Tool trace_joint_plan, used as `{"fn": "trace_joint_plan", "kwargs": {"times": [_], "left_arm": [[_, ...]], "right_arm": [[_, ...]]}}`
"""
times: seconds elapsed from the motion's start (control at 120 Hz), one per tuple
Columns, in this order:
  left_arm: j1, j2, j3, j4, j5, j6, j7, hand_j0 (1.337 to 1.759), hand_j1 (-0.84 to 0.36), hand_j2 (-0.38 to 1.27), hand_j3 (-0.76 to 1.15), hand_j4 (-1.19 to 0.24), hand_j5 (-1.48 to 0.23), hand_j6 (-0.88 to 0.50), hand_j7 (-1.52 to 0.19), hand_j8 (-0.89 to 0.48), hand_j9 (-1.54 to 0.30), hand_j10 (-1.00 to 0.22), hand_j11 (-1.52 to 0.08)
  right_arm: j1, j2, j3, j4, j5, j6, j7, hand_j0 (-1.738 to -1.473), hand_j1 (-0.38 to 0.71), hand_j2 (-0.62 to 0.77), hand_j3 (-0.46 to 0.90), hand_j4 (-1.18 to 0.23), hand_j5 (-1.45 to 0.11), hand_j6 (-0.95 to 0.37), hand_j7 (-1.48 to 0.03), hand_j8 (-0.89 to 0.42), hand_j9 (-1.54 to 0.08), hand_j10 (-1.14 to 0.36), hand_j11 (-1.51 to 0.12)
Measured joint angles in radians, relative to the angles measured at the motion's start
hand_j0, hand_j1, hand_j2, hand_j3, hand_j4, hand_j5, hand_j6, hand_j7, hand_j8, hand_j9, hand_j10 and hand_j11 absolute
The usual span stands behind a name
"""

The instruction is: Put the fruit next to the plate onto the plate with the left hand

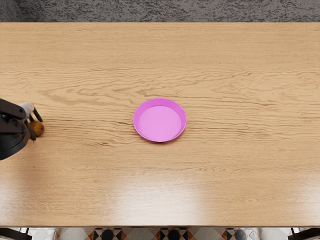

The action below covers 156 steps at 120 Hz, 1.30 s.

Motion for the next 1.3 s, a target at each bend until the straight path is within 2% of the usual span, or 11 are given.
{"fn": "trace_joint_plan", "kwargs": {"times": [0.117,0.233,0.4,0.425,0.458,0.625,0.692,0.917,1.008,1.2,1.3], "left_arm": [[-0.001,0.0,-0.002,-0.003,-0.018,0.001,0.0,1.655,-0.32,0.35,0.0,-0.66,-0.87,-0.51,-0.88,-0.49,-0.89,-0.54,-0.9],[0.0,-0.002,-0.003,-0.004,-0.024,0.002,0.0,1.652,-0.32,0.37,0.0,-0.65,-0.94,-0.48,-0.96,-0.47,-0.98,-0.53,-0.99],[0.012,-0.016,-0.003,-0.002,-0.022,0.009,0.002,1.645,-0.32,0.29,0.01,-0.72,-0.95,-0.48,-0.98,-0.43,-1.03,-0.49,-1.06],[0.016,-0.018,-0.003,-0.001,-0.019,0.01,0.002,1.642,-0.32,0.17,0.23,-0.7,-0.94,-0.46,-0.97,-0.43,-1.02,-0.46,-1.07],[0.019,-0.021,-0.004,0.0,-0.019,0.01,0.001,1.654,-0.3,0.07,0.32,-0.68,-0.94,-0.44,-0.98,-0.39,-1.03,-0.42,-1.08],[0.016,-0.021,-0.011,-0.001,-0.029,0.006,0.0,1.693,-0.32,0.15,0.21,-0.64,-1.01,-0.4,-1.04,-0.39,-1.07,-0.4,-1.12],[0.012,-0.013,-0.014,-0.002,-0.031,0.004,0.001,1.658,-0.32,0.22,0.1,-0.65,-1.03,-0.41,-1.05,-0.41,-1.08,-0.45,-1.12],[-0.007,0.014,-0.062,-0.006,-0.05,-0.003,-0.002,1.65,-0.44,0.46,0.03,-0.5,-1.15,-0.3,-1.12,-0.35,-1.12,-0.45,-1.13],[-0.009,0.014,-0.09,-0.006,-0.055,-0.006,-0.001,1.648,-0.38,0.32,0.02,-0.51,-1.19,-0.3,-1.13,-0.37,-1.13,-0.49,-1.15],[-0.041,0.014,-0.167,-0.008,-0.086,-0.043,-0.002,1.648,-0.39,0.41,0.01,-0.47,-1.26,-0.28,-1.14,-0.36,-1.15,-0.49,-1.17],[-0.078,0.014,-0.226,-0.007,-0.101,-0.071,-0.001,1.649,-0.35,0.37,0.0,-0.47,-1.25,-0.35,-1.15,-0.4,-1.16,-0.62,-1.17]], "right_arm": [[0.0,0.0,0.0,0.0,0.0,0.0,0.0,-1.658,-0.34,0.0,0.0,-0.01,-0.01,-0.01,-0.01,-0.01,-0.01,-0.01,-0.01],[0.0,0.0,0.0,0.0,0.0,0.0,0.0,-1.658,-0.34,0.0,0.0,-0.01,-0.01,-0.01,-0.01,-0.01,-0.01,-0.01,-0.01],[0.0,0.0,0.0,0.0,0.0,0.0,0.0,-1.658,-0.34,0.0,0.0,-0.01,-0.01,-0.01,-0.01,-0.01,-0.01,-0.01,-0.01],[0.0,0.0,0.0,0.0,0.0,0.0,0.0,-1.658,-0.34,0.0,0.0,-0.01,-0.01,-0.01,-0.01,-0.01,-0.01,-0.01,-0.01],[0.0,0.0,0.0,0.0,0.0,0.0,0.0,-1.658,-0.34,0.0,0.0,-0.01,-0.01,-0.01,-0.01,-0.01,-0.01,-0.01,-0.01],[0.0,0.0,0.0,0.0,0.0,0.0,0.0,-1.658,-0.34,0.0,0.0,-0.01,-0.01,-0.01,-0.01,-0.01,-0.01,-0.01,-0.01],[0.0,0.0,0.0,0.0,0.0,0.0,0.0,-1.658,-0.34,0.0,0.0,-0.01,-0.01,-0.01,-0.01,-0.01,-0.01,-0.01,-0.01],[0.0,0.0,0.0,0.0,0.0,0.0,0.0,-1.658,-0.34,0.0,0.0,-0.01,-0.01,-0.01,-0.01,-0.01,-0.01,-0.01,-0.01],[0.0,0.0,0.0,0.0,0.0,0.0,0.0,-1.658,-0.34,0.0,0.0,-0.01,-0.01,-0.01,-0.01,-0.01,-0.01,-0.01,-0.01],[0.0,0.0,0.0,0.0,0.0,0.0,0.0,-1.658,-0.34,0.0,0.0,-0.01,-0.01,-0.01,-0.01,-0.01,-0.01,-0.01,-0.01],[0.0,0.0,0.0,0.0,0.0,0.0,0.0,-1.658,-0.34,0.0,0.0,-0.01,-0.01,-0.01,-0.01,-0.01,-0.01,-0.01,-0.01]]}}
